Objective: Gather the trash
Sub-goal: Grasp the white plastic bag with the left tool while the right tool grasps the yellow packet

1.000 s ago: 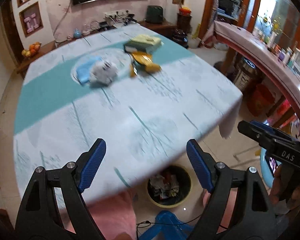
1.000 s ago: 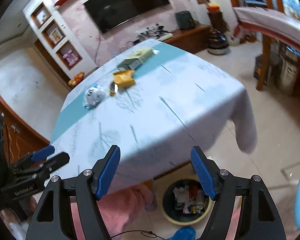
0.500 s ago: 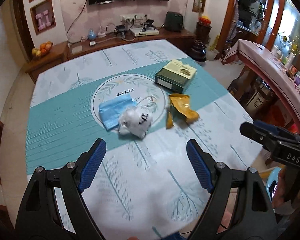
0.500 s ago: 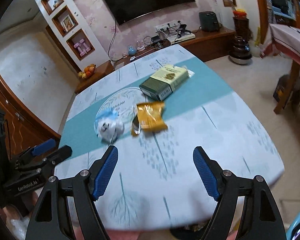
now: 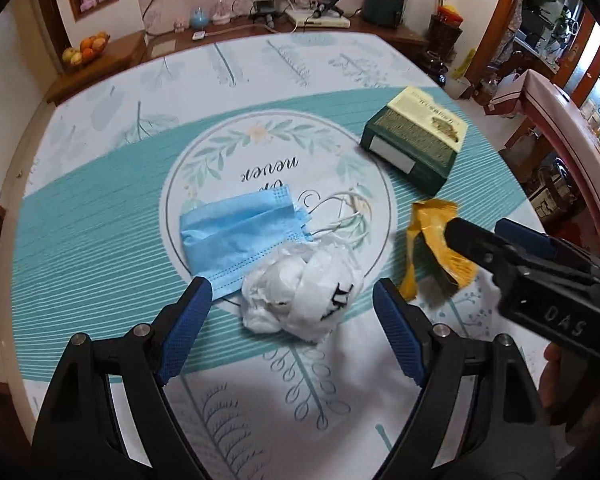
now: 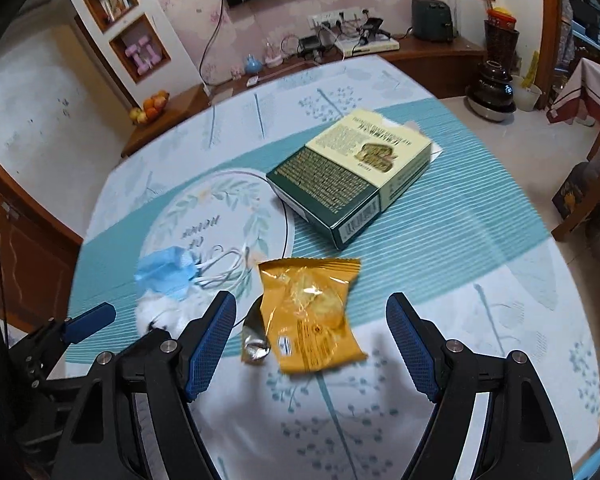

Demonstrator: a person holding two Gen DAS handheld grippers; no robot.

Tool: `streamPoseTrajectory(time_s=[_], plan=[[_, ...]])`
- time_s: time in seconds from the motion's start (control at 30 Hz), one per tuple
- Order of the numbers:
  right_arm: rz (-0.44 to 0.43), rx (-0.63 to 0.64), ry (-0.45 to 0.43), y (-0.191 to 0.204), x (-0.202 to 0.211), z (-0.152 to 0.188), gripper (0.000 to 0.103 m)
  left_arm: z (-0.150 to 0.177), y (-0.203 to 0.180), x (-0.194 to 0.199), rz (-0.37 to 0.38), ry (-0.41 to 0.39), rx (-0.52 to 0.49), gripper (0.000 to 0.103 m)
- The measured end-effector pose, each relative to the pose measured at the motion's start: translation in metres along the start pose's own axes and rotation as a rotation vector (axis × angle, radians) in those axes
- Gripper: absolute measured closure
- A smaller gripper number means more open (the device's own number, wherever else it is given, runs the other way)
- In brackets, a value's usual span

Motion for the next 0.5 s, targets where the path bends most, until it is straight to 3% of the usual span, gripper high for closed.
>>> streamPoseTrajectory(time_s=[0.23, 0.5], plan=[[0.048, 0.013, 0.058, -0.004, -0.040, 0.008, 0.026, 0.003, 0.001, -0.028, 0.004, 0.032, 0.012, 0.023], [0.081, 0.119, 0.058, 0.004, -0.049, 0.021, 0.047, 0.007, 0.006, -0.035, 0.031, 0.044, 0.049, 0.048]])
Point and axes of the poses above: each gripper's, at about its wrist camera, not at the fingertips, and x roughly against the way its jaws point, y to its left, z to its underside, the point moved 3 cm from there along -x, roughly the way its jaws point, and after that the axes turned 7 degrees about -y, right-handed, at the moved point
